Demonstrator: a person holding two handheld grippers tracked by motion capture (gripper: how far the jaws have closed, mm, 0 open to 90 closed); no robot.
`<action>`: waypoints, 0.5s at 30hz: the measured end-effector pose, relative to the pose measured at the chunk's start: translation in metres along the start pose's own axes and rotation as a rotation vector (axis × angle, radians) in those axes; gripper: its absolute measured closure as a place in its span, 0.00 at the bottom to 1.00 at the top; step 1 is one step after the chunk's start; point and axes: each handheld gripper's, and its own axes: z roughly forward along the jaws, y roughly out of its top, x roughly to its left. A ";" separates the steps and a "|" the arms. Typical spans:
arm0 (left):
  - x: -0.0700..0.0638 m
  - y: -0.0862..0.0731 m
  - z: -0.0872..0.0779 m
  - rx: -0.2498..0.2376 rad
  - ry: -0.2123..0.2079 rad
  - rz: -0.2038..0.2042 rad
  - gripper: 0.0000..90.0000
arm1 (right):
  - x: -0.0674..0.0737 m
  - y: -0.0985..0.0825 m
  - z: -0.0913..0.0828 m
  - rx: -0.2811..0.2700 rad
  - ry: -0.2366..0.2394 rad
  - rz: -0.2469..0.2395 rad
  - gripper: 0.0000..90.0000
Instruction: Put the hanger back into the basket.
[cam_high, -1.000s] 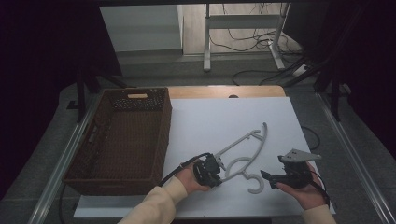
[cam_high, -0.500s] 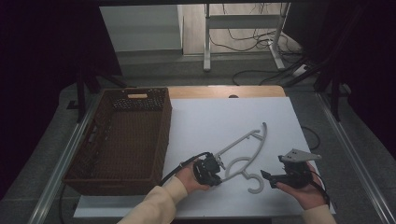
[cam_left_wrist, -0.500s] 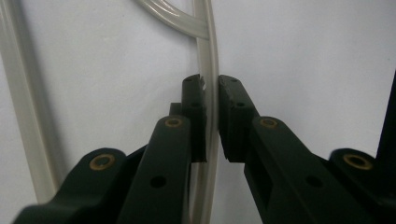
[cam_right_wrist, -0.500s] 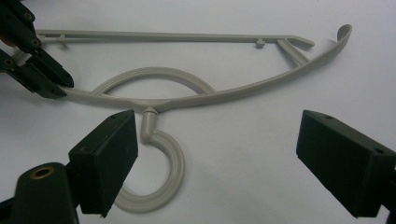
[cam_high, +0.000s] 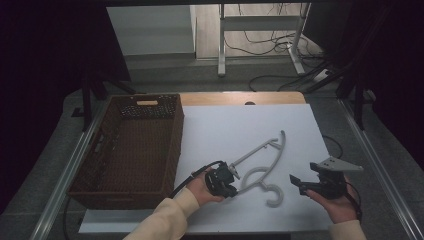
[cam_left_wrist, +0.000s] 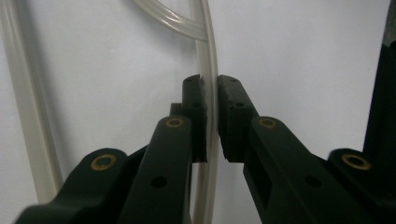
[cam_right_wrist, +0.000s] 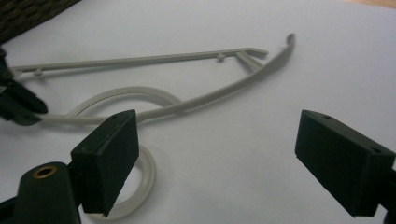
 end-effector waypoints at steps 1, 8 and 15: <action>0.000 0.000 -0.001 -0.006 0.001 -0.002 0.91 | -0.002 0.000 -0.001 -0.005 -0.009 0.013 0.15; 0.002 0.001 -0.014 -0.069 0.024 -0.019 0.91 | -0.009 -0.002 -0.004 -0.027 -0.040 0.042 0.15; 0.002 0.002 -0.031 -0.151 0.038 -0.049 0.91 | -0.011 -0.002 -0.006 -0.037 -0.053 0.051 0.16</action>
